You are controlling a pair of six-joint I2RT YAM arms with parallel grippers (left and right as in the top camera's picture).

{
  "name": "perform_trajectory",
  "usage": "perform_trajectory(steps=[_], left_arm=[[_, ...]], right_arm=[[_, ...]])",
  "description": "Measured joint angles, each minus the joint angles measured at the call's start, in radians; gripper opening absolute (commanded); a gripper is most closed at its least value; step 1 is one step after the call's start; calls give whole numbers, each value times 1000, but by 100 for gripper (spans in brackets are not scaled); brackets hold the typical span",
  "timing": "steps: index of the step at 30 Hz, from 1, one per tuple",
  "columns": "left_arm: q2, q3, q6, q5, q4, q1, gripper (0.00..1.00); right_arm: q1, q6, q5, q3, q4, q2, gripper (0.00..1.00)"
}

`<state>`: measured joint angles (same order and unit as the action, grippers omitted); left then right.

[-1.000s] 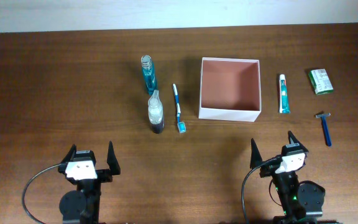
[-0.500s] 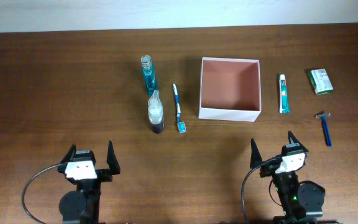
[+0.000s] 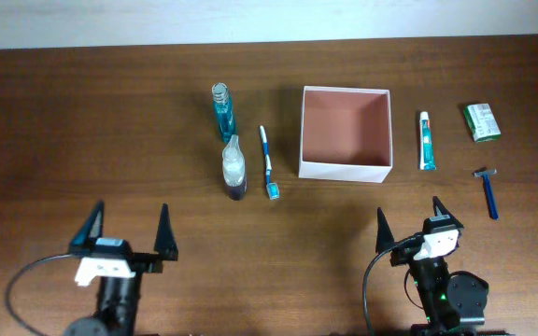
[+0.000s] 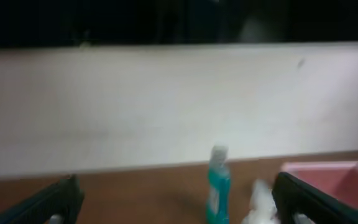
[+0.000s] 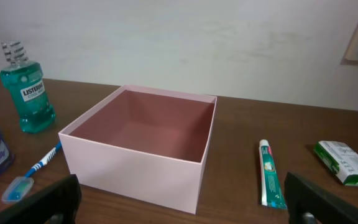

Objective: Pack container

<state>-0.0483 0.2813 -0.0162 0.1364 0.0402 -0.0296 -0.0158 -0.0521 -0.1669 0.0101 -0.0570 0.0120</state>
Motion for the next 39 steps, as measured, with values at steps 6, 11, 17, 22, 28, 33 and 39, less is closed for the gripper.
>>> perform_trajectory(steps=[6, 11, 17, 22, 28, 33, 39], left_arm=[[-211, 379, 24, 185, 159, 0, 99], [-429, 591, 28, 456, 38, 0, 99], [-678, 811, 37, 651, 57, 0, 99], [-975, 1148, 41, 661, 446, 24, 99], [-1256, 1493, 63, 592, 885, 140, 100], [-1409, 1616, 78, 517, 1016, 275, 99], [-1533, 1618, 74, 451, 1067, 372, 99]], right_arm=[[0, 0, 0, 0, 0, 0, 99], [0, 0, 0, 0, 0, 0, 99], [0, 0, 0, 0, 0, 0, 99], [0, 0, 0, 0, 0, 0, 99], [0, 0, 0, 0, 0, 0, 99], [0, 0, 0, 0, 0, 0, 99], [0, 0, 0, 0, 0, 0, 99]])
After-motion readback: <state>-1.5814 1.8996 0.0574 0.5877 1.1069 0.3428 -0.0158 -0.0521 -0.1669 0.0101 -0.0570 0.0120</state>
